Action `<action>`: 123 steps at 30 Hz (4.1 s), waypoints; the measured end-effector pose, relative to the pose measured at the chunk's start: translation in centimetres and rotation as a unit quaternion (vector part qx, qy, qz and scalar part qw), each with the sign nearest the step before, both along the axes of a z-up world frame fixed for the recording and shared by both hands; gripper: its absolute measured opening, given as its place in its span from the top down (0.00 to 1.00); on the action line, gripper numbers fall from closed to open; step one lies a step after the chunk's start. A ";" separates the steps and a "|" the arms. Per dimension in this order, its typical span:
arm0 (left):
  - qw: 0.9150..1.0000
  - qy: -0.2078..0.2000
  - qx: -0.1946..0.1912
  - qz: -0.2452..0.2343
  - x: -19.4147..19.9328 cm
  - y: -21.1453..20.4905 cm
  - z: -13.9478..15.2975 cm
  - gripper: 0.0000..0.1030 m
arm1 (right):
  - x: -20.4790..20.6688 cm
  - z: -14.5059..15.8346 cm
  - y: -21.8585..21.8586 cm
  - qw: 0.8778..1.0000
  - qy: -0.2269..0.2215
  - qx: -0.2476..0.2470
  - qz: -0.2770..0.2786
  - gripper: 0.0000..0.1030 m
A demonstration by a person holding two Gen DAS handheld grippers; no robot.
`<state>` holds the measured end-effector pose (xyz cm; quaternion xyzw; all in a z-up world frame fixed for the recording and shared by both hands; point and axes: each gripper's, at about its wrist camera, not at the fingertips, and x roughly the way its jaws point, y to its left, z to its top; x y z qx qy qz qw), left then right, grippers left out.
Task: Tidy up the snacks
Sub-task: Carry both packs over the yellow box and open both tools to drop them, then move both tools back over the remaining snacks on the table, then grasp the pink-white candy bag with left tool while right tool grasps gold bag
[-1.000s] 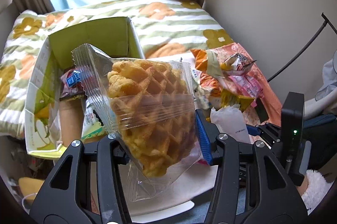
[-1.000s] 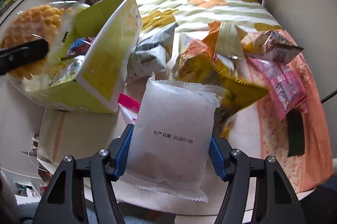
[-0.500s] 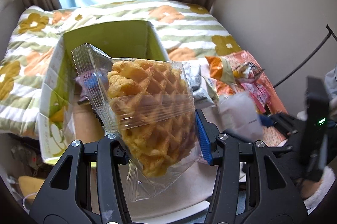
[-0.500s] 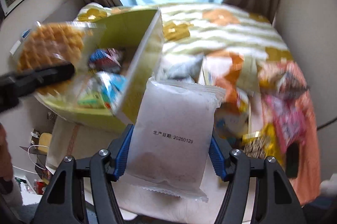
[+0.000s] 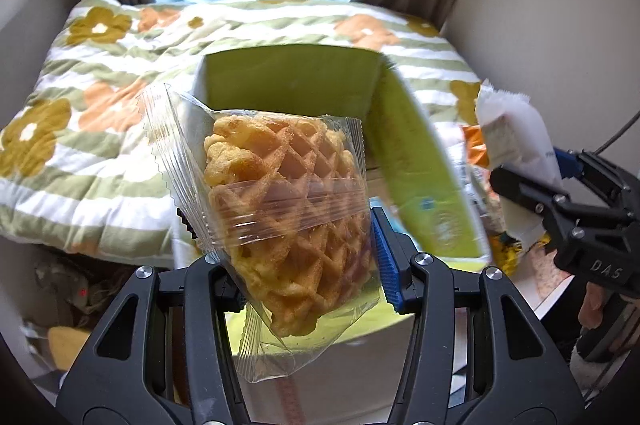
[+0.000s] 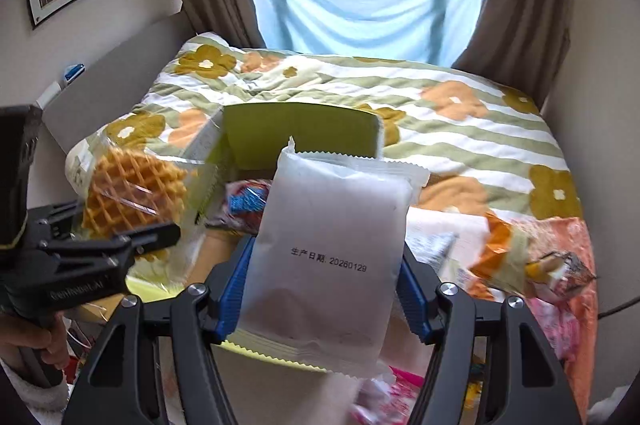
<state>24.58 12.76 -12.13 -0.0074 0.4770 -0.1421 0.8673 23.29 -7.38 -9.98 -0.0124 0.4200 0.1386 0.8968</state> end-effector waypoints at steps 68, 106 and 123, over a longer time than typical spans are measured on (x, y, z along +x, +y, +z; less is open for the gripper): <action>0.998 -0.042 -0.022 -0.042 -8.2 -5.8 1.3 0.00 | -9.6 0.2 -11.6 0.986 0.004 0.025 -0.166 0.11; 0.999 0.051 0.014 0.002 -9.9 -23.9 -16.9 0.10 | -8.9 -17.8 -24.4 0.981 0.133 0.107 -0.094 0.11; 0.997 0.028 0.054 -0.040 -11.1 -25.0 -17.9 0.45 | -5.7 -18.1 -21.8 0.978 0.112 0.121 -0.125 0.17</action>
